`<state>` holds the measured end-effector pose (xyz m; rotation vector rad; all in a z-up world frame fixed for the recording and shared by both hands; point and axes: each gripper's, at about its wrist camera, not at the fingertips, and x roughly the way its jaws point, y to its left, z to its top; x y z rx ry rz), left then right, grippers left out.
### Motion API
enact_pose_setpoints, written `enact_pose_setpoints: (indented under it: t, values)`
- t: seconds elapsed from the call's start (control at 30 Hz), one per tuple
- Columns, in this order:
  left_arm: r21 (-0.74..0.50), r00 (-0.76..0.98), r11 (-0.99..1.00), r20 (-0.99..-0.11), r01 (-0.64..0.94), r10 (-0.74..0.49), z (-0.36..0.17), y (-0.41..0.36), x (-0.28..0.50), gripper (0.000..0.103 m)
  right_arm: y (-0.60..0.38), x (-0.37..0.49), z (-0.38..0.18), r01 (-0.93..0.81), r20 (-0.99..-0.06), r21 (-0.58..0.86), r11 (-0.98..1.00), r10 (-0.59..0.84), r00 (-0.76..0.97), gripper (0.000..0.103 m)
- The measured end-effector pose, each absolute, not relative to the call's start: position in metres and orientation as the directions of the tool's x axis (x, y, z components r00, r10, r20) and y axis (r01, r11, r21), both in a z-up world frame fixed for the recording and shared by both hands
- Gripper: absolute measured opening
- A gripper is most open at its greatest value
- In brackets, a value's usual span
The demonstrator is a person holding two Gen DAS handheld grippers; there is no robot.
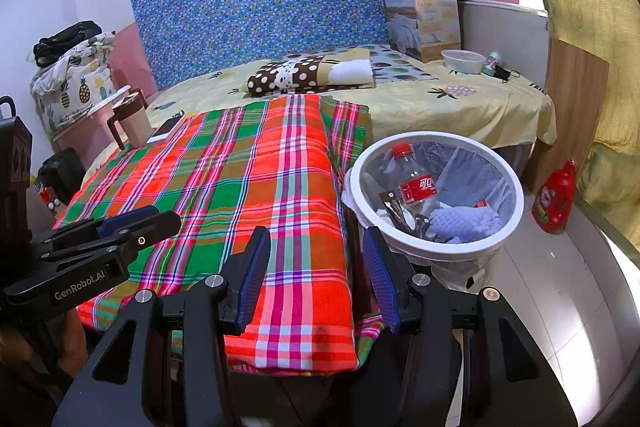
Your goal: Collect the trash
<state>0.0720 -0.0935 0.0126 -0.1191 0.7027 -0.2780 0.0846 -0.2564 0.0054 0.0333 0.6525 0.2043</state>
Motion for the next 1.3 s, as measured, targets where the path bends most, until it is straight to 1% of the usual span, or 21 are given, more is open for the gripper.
enact_pose_setpoints:
  t: [0.97,1.3]
  values:
    - [-0.199,0.719,0.957,-0.632,0.21,-0.289,0.0083,-0.092,0.0741,0.035,-0.2515,0.0829,0.0003,-0.179,-0.607,0.094,0.979,0.199,0.77,0.05]
    - [-0.192,0.704,0.958,-0.65,0.212,-0.286,0.0044,-0.0965,0.0769,0.035,-0.2544,0.084,0.0011,-0.181,-0.611,0.099,0.979,0.203,0.765,0.05]
